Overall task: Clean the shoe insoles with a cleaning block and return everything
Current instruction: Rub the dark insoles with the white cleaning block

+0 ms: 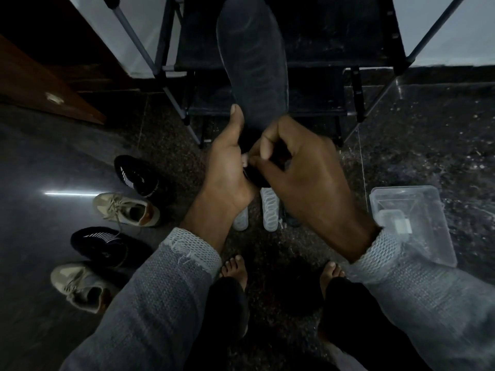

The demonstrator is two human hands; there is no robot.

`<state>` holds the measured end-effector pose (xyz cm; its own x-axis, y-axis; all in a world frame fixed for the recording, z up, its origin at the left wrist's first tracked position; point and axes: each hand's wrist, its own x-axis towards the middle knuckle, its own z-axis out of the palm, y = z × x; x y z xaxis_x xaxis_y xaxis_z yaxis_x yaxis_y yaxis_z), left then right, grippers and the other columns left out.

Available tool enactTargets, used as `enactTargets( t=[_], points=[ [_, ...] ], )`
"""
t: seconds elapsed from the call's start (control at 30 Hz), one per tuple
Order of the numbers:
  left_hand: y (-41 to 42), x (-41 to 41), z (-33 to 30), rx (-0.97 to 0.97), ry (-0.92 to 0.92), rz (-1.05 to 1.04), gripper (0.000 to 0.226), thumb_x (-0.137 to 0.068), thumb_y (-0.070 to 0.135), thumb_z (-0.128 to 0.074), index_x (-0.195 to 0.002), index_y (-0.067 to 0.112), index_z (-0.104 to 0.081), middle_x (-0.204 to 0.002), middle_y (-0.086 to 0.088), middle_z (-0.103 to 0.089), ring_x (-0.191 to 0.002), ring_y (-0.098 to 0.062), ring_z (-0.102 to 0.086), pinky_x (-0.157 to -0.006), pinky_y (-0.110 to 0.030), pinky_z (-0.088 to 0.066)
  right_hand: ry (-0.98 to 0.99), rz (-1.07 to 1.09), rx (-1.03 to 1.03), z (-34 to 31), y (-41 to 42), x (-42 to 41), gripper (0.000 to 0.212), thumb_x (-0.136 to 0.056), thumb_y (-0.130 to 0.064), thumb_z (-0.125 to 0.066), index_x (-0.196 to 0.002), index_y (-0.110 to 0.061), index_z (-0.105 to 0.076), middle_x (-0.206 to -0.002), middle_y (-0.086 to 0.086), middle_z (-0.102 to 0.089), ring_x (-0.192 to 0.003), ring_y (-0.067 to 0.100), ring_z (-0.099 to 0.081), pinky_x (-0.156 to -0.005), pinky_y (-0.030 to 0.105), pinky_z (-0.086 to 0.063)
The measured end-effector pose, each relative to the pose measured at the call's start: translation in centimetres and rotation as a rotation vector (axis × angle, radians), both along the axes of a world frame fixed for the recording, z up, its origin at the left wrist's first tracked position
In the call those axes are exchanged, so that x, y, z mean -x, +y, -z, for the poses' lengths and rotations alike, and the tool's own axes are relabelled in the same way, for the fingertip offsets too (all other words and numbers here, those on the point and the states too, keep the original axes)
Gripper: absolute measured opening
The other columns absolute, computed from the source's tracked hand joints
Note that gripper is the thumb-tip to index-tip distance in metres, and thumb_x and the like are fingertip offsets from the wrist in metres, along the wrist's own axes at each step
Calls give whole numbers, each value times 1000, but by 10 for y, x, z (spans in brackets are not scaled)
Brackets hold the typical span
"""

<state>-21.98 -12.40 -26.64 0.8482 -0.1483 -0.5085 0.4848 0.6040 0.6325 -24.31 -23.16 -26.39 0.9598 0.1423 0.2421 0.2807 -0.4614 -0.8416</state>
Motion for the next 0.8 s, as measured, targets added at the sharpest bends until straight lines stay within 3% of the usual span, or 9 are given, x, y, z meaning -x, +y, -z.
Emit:
enactTargets(
  t=[0.1, 0.27, 0.3, 0.4, 0.47, 0.57, 0.67, 0.73, 0.8],
  points=[
    [-3, 1, 0, 34, -15, 30, 70, -104, 43, -28, -62, 9, -73, -58, -4, -67, -60, -14, -69, -59, -24, -57, -17, 13, -26, 0, 4, -4, 17, -88, -5, -63, -81, -15, -52, -77, -2, -68, -74, 12, -67, -66, 38, -54],
    [1, -4, 1, 64, -5, 3, 53, -104, 44, -25, -113, 7, -62, -101, -9, -70, -95, -20, -68, -91, -33, -54, -5, 59, 21, 3, -7, -10, 19, -88, -3, -62, -82, -17, -50, -79, -6, -67, -79, 5, -68, -67, 37, -56],
    [2, -4, 0, 65, -11, -7, 52, -104, 45, -25, -114, 7, -61, -97, -9, -71, -90, -18, -69, -87, -32, -57, 22, 39, 5, 2, -8, -8, 20, -87, -3, -63, -82, -17, -50, -79, -5, -67, -79, 3, -68, -67, 35, -57],
    [2, -2, -1, 11, -18, -4, 51, -104, 44, -26, -101, 6, -60, -62, -4, -68, -53, -10, -66, -57, -23, -56, 57, -18, -53, -1, -3, -1, 18, -86, -6, -68, -82, -13, -52, -78, -1, -67, -77, 3, -66, -69, 29, -54],
    [-1, 0, -1, -18, -14, -5, 52, -105, 42, -27, -88, 7, -61, -51, -2, -63, -49, -9, -64, -53, -22, -55, 42, -24, -61, -1, 2, -2, 18, -86, -7, -67, -83, -14, -52, -78, -1, -67, -76, 7, -66, -69, 32, -54],
    [-3, 1, 1, 61, -13, 5, 63, -104, 43, -27, -82, 7, -74, -68, -7, -71, -68, -16, -71, -67, -28, -60, -16, 47, -13, 2, 1, -10, 17, -86, -5, -66, -83, -14, -52, -77, -2, -66, -74, 11, -66, -66, 38, -54],
    [0, -3, 1, 108, -7, -4, 56, -104, 45, -25, -103, 8, -67, -94, -9, -73, -90, -20, -70, -87, -33, -55, -30, 96, 24, 3, -7, -13, 18, -87, -3, -65, -83, -15, -52, -77, -9, -65, -77, 3, -65, -67, 34, -56],
    [2, -6, 0, 116, -11, -35, 52, -104, 45, -27, -107, 8, -64, -100, -9, -71, -95, -20, -66, -89, -33, -53, 6, 69, 17, 3, -10, -9, 22, -87, -2, -64, -83, -17, -50, -78, -11, -65, -81, -2, -66, -69, 32, -57],
    [4, -7, 0, 110, -17, -48, 51, -103, 45, -29, -106, 8, -64, -97, -9, -69, -90, -19, -65, -82, -32, -56, 37, 21, 2, 3, -8, -3, 22, -87, -2, -65, -83, -17, -49, -80, -8, -67, -82, -3, -67, -70, 31, -56]
  ],
)
